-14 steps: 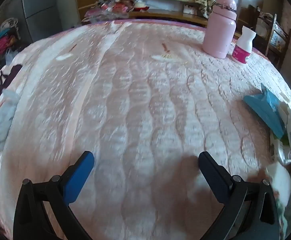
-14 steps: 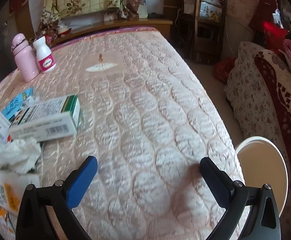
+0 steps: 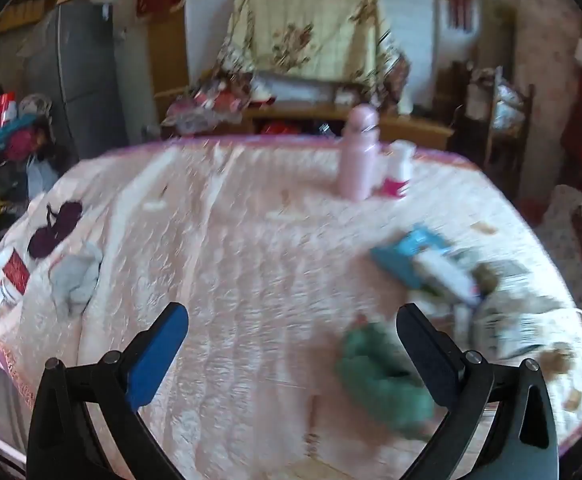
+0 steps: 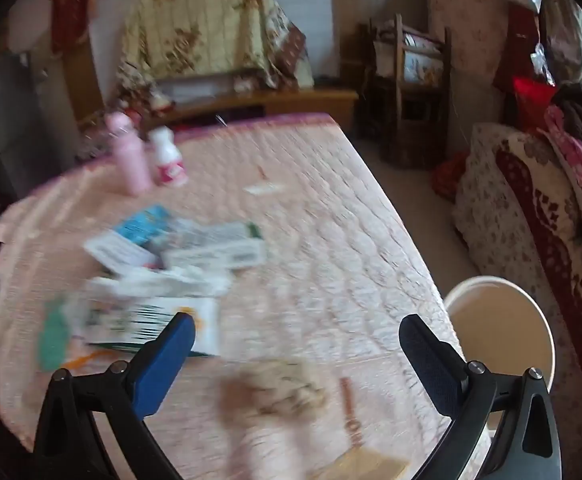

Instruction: Collect trash

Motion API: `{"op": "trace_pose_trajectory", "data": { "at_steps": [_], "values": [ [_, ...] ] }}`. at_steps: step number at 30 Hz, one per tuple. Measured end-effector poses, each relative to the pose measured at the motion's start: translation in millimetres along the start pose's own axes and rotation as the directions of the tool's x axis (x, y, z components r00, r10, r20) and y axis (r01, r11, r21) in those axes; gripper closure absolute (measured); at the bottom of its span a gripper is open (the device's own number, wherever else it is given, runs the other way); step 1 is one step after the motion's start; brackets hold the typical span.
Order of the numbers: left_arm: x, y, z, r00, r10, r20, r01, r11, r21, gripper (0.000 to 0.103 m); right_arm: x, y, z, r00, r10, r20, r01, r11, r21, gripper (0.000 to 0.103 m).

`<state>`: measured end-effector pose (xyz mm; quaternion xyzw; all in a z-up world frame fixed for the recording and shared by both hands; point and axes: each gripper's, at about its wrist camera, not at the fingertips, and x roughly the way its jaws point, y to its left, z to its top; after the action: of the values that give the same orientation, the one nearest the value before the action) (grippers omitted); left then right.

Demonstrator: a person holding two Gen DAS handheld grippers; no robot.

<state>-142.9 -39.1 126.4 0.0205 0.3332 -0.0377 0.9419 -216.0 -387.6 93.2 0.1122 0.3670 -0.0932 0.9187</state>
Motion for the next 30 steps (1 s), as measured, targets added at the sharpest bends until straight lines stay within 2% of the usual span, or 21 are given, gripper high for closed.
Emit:
{"op": "trace_pose_trajectory", "data": {
  "at_steps": [5, 10, 15, 22, 30],
  "values": [
    [-39.2, -30.5, 15.9, 0.997, -0.064, 0.043, 0.065, 0.998, -0.016, 0.000, -35.6, 24.3, 5.6, 0.994, 0.077, 0.077, -0.075, 0.997, -0.026, 0.000],
    [-62.4, -53.6, 17.7, 0.991, -0.092, 0.095, 0.093, 0.996, -0.011, 0.000, -65.0, 46.8, 4.1, 0.982, 0.081, 0.168, -0.068, 0.994, -0.082, 0.000],
    [-74.2, -73.3, 20.3, 0.986, -0.104, 0.130, 0.102, 0.995, 0.017, 0.000, -87.8, 51.5, 1.2, 0.965, 0.101, 0.244, -0.081, 0.992, -0.092, 0.000],
    [-78.2, -77.5, 23.7, 0.982, -0.126, 0.143, 0.126, 0.992, 0.007, 0.000, -95.6, 54.6, 4.7, 0.956, 0.114, 0.270, -0.095, 0.992, -0.082, 0.000],
    [-76.8, -76.8, 21.5, 0.981, -0.115, 0.154, 0.116, 0.993, -0.001, 0.000, -95.9, 50.4, 6.3, 0.951, 0.109, 0.289, -0.093, 0.993, -0.068, 0.000]
  ]
}}
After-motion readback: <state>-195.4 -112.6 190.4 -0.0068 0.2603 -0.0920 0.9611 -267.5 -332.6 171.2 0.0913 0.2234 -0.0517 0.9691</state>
